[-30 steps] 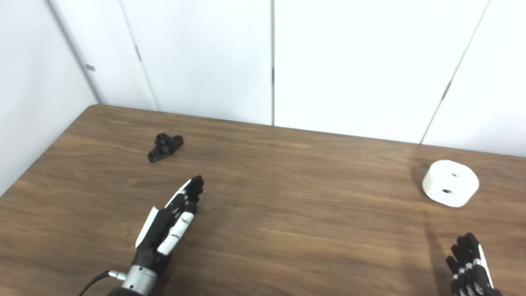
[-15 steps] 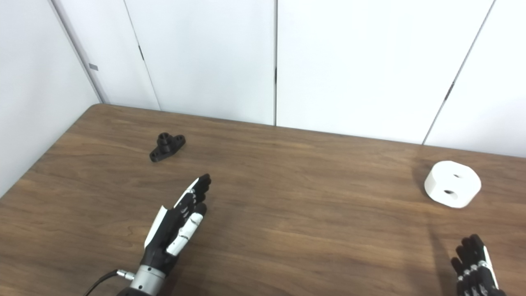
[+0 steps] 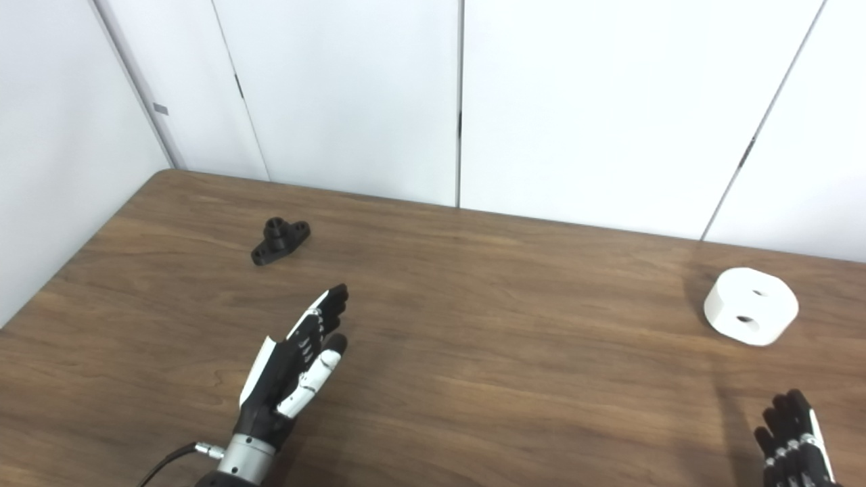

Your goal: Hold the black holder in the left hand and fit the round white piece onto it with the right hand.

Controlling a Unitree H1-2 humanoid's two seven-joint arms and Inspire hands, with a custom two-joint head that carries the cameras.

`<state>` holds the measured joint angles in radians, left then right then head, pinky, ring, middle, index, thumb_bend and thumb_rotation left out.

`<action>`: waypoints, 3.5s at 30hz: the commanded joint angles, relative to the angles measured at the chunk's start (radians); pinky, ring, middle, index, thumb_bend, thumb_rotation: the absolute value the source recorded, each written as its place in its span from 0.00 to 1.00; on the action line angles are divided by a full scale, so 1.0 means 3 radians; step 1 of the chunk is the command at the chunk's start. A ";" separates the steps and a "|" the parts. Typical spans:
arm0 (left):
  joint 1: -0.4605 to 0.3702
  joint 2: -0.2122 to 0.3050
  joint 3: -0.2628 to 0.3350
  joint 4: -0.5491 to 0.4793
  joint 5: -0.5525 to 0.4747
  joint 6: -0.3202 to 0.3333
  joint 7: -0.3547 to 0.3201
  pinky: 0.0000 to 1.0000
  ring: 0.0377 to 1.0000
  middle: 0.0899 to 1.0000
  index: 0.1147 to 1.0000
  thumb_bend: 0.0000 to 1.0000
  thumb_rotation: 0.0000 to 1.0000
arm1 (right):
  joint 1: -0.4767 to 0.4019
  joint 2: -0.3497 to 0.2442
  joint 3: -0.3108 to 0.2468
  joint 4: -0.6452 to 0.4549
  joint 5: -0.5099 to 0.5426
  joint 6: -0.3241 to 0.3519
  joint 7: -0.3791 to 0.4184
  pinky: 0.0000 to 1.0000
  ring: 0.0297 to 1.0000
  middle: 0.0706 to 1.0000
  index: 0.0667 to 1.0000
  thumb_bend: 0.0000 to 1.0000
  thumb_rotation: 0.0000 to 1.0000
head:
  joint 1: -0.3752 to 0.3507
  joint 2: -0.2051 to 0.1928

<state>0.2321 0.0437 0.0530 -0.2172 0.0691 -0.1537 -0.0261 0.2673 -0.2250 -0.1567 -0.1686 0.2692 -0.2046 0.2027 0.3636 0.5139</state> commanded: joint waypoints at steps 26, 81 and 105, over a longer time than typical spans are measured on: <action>-0.0303 0.0316 0.0715 -0.0834 0.2334 0.1118 0.0729 0.72 0.84 0.84 0.80 0.77 0.30 | 0.0098 0.0018 0.0015 0.0149 -0.0172 0.0041 -0.0069 1.00 1.00 1.00 1.00 0.69 1.00 | 0.0046 0.0035; -0.1856 0.0998 0.0134 0.1446 0.2064 0.1835 0.0995 1.00 0.95 0.90 0.71 0.87 0.39 | 0.0168 0.0106 0.0009 0.0017 -0.0310 0.0144 -0.0207 1.00 1.00 0.99 1.00 0.72 1.00 | -0.0071 0.0093; -0.1981 0.1134 0.0023 0.1800 0.1940 0.1818 0.1105 1.00 0.94 0.87 0.68 0.83 0.34 | 0.0200 0.0122 0.0010 -0.0036 -0.0318 0.0144 -0.0220 1.00 1.00 0.98 1.00 0.70 1.00 | -0.0096 0.0123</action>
<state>-0.3158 0.3447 0.0599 0.3249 0.6490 0.4129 0.2711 0.2997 -0.2148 -0.1649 -0.2001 0.1690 -0.1567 0.1437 0.3344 0.5492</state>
